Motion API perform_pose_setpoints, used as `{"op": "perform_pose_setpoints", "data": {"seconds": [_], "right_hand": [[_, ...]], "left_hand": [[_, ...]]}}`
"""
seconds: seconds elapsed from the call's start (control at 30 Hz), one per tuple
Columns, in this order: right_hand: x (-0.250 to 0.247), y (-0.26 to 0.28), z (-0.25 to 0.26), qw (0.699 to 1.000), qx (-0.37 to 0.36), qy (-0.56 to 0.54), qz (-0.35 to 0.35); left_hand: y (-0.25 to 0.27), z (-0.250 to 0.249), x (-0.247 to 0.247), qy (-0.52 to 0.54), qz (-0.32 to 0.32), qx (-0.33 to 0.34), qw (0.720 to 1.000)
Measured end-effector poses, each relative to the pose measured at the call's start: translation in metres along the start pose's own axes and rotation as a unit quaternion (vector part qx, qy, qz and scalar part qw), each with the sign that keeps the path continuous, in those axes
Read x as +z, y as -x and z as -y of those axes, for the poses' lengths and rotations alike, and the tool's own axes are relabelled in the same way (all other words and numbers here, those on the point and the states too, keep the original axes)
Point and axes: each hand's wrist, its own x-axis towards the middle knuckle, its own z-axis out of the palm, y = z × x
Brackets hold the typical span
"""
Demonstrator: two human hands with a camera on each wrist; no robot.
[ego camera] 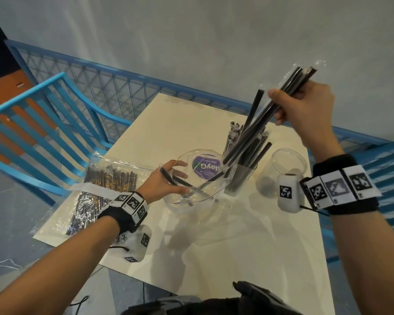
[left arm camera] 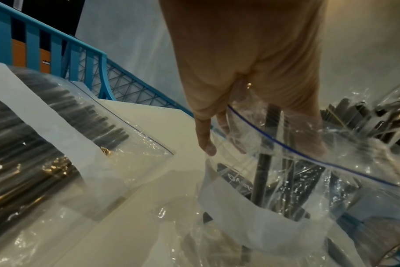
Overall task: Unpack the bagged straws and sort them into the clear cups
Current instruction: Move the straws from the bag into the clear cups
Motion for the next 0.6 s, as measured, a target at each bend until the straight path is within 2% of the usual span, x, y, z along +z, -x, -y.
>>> {"op": "perform_pose_setpoints", "data": {"seconds": [0.13,0.2,0.37,0.5,0.6], "right_hand": [[0.006,0.002,-0.015,0.998,0.043,-0.016,-0.04],[0.005,0.002,-0.018,0.997,0.068,-0.036,-0.031],[0.022,0.018,-0.023,0.986,0.101,-0.048,0.126],[0.05,0.034,-0.024,0.975,0.112,-0.048,0.186],[0.064,0.04,-0.023,0.968,0.106,-0.055,0.222]], "left_hand": [[0.001,0.001,0.0,-0.001,0.0,0.0,1.0],[0.002,0.0,0.001,0.001,-0.004,0.0,1.0],[0.003,-0.004,0.004,0.002,0.001,0.0,1.0],[0.004,-0.01,0.008,-0.002,0.014,0.008,1.0],[0.005,-0.012,0.009,0.032,0.011,0.015,0.999]]}}
